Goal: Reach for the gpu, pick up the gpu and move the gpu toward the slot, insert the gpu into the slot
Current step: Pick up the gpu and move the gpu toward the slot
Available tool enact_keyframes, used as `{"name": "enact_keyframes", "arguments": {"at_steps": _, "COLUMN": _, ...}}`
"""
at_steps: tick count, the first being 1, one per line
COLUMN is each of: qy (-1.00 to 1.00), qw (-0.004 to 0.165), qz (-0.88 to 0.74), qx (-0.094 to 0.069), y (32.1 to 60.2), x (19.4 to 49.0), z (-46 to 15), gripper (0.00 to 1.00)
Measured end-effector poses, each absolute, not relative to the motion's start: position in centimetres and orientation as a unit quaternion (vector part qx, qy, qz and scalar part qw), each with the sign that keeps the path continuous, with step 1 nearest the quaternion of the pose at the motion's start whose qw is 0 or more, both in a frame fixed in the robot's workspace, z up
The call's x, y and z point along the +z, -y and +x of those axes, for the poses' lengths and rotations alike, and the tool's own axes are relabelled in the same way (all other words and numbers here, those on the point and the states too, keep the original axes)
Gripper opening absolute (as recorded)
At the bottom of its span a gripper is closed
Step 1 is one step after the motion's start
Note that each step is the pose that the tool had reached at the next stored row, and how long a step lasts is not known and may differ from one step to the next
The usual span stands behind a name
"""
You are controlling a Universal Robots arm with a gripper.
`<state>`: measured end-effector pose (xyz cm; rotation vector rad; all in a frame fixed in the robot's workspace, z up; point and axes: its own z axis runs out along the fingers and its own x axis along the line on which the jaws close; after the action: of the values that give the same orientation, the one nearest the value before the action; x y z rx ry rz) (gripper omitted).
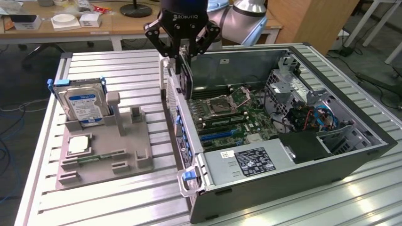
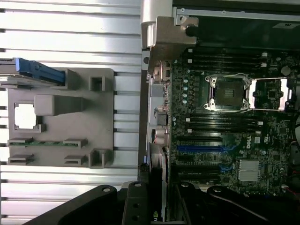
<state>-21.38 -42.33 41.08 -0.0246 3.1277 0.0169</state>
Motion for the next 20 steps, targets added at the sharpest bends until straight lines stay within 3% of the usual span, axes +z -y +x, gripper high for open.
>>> {"name": "enact_keyframes", "arguments": {"at_steps": 20, "qy": -1.0, "qw": 0.007, "qz": 0.0, "qx": 0.005, "y": 42.3, "x": 41.1, "z": -18.1, "gripper": 0.27}}
